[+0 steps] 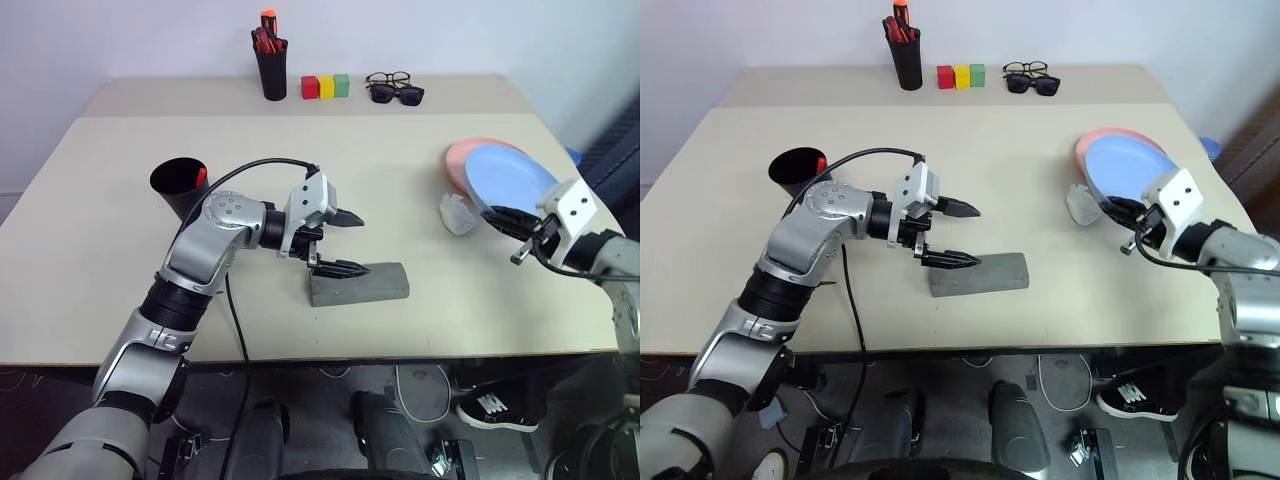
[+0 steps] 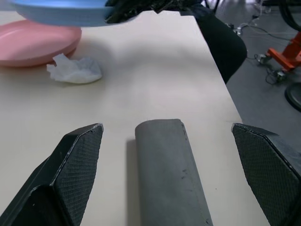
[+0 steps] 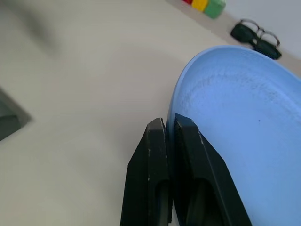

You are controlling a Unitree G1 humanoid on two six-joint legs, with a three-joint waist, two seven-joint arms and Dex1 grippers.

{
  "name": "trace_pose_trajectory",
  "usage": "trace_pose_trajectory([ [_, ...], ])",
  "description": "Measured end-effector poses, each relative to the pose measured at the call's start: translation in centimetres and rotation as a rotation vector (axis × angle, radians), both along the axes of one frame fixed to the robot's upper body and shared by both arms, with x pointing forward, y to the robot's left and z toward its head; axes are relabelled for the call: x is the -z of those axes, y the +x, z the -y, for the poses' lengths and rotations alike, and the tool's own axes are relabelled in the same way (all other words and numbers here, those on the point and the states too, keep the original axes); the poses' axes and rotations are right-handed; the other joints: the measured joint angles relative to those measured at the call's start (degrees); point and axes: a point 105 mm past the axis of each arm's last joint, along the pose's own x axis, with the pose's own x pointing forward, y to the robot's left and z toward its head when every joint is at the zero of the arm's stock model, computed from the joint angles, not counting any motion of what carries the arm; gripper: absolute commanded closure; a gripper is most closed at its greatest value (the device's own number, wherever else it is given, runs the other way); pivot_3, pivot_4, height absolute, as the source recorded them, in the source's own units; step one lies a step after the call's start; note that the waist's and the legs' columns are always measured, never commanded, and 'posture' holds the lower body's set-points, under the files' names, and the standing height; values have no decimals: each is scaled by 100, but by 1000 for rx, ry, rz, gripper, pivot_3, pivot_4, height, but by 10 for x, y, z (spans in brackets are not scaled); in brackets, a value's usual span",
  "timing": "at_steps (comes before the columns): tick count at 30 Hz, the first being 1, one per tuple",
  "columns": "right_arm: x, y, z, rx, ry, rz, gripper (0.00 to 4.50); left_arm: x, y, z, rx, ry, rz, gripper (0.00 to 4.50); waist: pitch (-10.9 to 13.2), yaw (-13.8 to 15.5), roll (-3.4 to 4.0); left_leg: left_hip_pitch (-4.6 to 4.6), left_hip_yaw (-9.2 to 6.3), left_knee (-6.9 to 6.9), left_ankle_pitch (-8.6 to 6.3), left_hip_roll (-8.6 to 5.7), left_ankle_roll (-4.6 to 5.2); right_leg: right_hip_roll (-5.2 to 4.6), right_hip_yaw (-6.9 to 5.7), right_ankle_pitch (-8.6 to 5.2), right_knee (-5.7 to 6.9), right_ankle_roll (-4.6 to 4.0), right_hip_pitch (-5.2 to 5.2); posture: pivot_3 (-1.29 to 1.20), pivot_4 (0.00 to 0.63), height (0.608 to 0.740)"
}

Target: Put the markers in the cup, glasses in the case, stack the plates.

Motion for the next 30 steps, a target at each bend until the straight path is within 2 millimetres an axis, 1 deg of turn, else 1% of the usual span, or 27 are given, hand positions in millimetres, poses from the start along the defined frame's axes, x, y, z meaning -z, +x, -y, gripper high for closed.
trace_pose_trajectory([
  [4,-4,27,0,-26,-88,11,4434,-1,-1,-5,-48,-8,2,0,3,-45,6,4,2,-1,1,0,0,1,1,1,4,-2,-1,0,150,740],
  [8,-9,53,-5,-39,-118,20,4434,2,-2,-13,-110,-24,-14,0,7,-116,10,3,1,-9,1,0,-1,0,1,6,3,6,-3,0,150,740],
  [11,-7,66,-6,-24,-139,6,4434,2,-2,-19,-160,-33,-20,0,7,-150,10,1,0,-16,1,0,-1,-1,0,12,2,19,-8,0,150,740],
  [14,-2,78,-13,6,-146,-6,4434,2,-6,-29,-219,-53,-25,0,8,-166,11,0,0,-21,1,0,-1,-1,1,13,3,20,-14,0,150,740],
  [17,-1,89,-10,97,-180,5,3511,5,-9,-37,-276,-60,-44,0,11,-160,16,-2,0,-21,2,0,-2,-1,1,13,8,19,-18,0,150,740],
  [19,-6,97,-6,173,-204,41,2624,7,-11,-42,-312,-62,-53,0,11,-157,16,-4,0,-20,3,0,-4,-1,1,11,8,15,-19,0,150,740],
  [20,-11,100,-5,210,-217,74,2096,7,-12,-43,-324,-65,-62,0,11,-155,16,-4,0,-20,4,0,-6,-2,1,8,8,11,-18,0,150,740],
  [23,-25,106,-3,273,-234,153,2096,5,-15,-46,-355,-71,-64,0,11,-152,16,-5,-1,-18,5,-1,-8,-1,1,7,8,9,-17,0,150,740],
  [26,-33,107,-4,277,-213,193,2096,2,-16,-49,-375,-74,-61,0,11,-158,16,-5,-1,-19,5,0,-8,-1,1,12,7,17,-17,0,150,740],
  [28,-38,103,-5,244,-119,189,2096,5,-17,-50,-383,-74,-75,0,11,-157,16,-5,-1,-20,5,0,-8,-1,1,14,7,20,-16,0,150,740],
  [30,-43,98,-8,175,-17,173,2096,5,-16,-50,-388,-76,-77,0,11,-157,16,-3,-3,-19,5,0,-8,0,0,14,6,21,-12,0,150,740],
])
